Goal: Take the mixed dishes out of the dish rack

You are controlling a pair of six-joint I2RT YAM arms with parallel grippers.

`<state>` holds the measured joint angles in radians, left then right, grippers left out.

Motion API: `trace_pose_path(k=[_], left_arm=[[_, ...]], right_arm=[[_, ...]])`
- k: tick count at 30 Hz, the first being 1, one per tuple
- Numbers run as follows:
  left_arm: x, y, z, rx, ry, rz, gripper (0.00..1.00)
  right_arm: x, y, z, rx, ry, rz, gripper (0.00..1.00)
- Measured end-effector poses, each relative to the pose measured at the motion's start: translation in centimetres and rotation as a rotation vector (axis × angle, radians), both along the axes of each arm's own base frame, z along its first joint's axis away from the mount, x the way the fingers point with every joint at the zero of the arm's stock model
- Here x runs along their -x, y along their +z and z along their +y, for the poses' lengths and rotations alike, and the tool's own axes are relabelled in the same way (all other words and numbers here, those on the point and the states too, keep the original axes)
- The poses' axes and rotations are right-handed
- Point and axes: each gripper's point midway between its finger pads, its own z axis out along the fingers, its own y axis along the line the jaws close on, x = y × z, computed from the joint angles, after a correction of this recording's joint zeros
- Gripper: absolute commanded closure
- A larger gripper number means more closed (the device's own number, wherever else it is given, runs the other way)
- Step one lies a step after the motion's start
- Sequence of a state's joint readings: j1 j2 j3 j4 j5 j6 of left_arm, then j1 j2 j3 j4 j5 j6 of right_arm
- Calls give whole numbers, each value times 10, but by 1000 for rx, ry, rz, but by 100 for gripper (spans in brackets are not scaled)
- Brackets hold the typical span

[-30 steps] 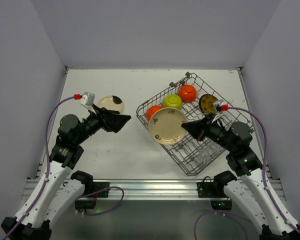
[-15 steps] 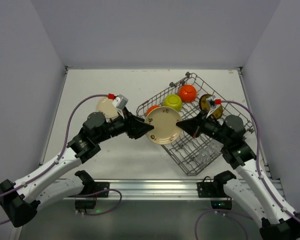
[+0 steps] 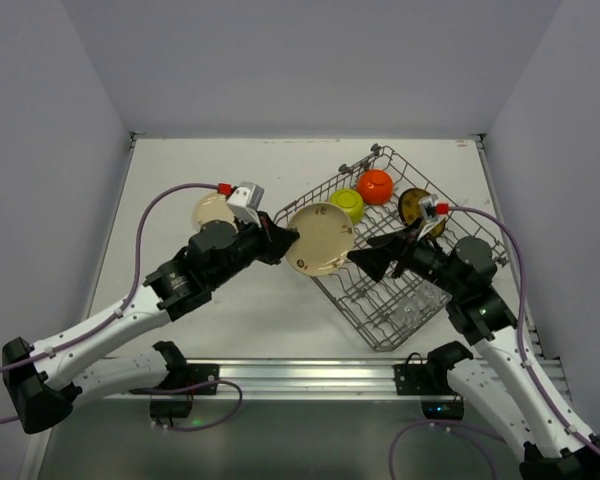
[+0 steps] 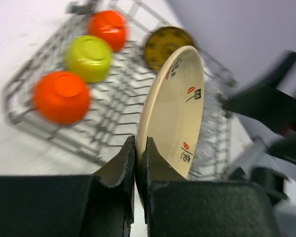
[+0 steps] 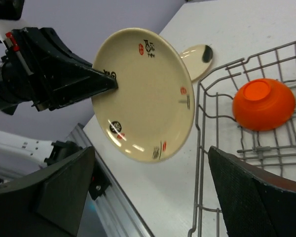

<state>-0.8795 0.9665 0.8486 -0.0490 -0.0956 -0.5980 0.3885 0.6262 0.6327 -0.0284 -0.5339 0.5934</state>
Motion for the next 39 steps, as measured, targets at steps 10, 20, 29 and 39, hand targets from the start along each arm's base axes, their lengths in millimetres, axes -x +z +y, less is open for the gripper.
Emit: trace_pose_path(k=[10, 20, 29, 39], left_arm=[[-112, -36, 208, 6, 842, 268, 100], [-169, -190, 271, 10, 999, 706, 100], [-182, -207, 270, 35, 980, 732, 52], [-190, -204, 267, 37, 949, 719, 0]], right_arm=[[5, 3, -43, 39, -241, -54, 1], [21, -11, -55, 91, -256, -34, 1], [25, -14, -64, 129, -283, -56, 1], [7, -36, -64, 206, -319, 54, 1]])
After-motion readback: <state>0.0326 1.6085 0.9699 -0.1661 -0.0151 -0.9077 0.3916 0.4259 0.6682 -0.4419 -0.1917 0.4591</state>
